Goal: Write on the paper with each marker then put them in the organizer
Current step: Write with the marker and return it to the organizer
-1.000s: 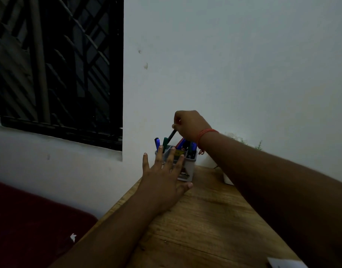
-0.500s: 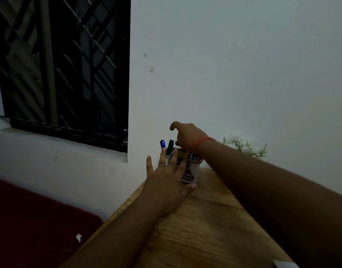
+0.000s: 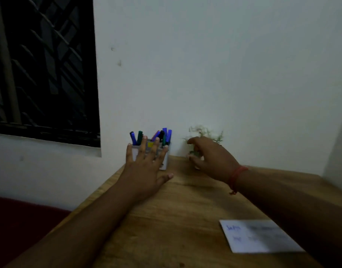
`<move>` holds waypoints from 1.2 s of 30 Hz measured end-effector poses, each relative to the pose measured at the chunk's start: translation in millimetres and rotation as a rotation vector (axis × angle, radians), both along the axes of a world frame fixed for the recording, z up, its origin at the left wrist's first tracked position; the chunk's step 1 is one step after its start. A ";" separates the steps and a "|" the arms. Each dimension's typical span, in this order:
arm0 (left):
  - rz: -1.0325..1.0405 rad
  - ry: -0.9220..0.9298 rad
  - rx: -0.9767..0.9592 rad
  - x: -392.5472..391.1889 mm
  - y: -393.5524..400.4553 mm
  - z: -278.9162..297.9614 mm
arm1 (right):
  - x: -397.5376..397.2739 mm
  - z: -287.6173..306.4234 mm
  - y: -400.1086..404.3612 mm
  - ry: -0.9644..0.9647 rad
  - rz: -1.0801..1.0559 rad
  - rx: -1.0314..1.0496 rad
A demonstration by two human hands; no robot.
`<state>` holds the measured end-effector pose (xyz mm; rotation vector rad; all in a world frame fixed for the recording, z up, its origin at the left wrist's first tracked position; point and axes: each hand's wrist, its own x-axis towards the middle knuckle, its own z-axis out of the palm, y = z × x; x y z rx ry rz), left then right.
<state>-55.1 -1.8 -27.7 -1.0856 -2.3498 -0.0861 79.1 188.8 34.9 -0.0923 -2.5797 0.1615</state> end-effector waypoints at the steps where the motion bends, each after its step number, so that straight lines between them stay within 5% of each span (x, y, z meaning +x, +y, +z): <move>1: -0.006 0.007 -0.025 5.3 2.3 0.4 | 17.3 -5.3 7.5 -0.025 -0.006 -0.025; 14: -0.361 -0.116 -0.229 122.2 47.8 4.1 | 221.3 -42.6 105.6 -0.513 -0.113 -0.153; 24: -0.413 -0.256 -0.566 146.2 55.7 -0.6 | 247.9 -51.1 110.5 -0.628 -0.145 -0.153; 36: -0.427 -0.322 -0.574 126.7 57.0 0.6 | 255.9 -51.5 89.3 -0.624 -0.196 -0.150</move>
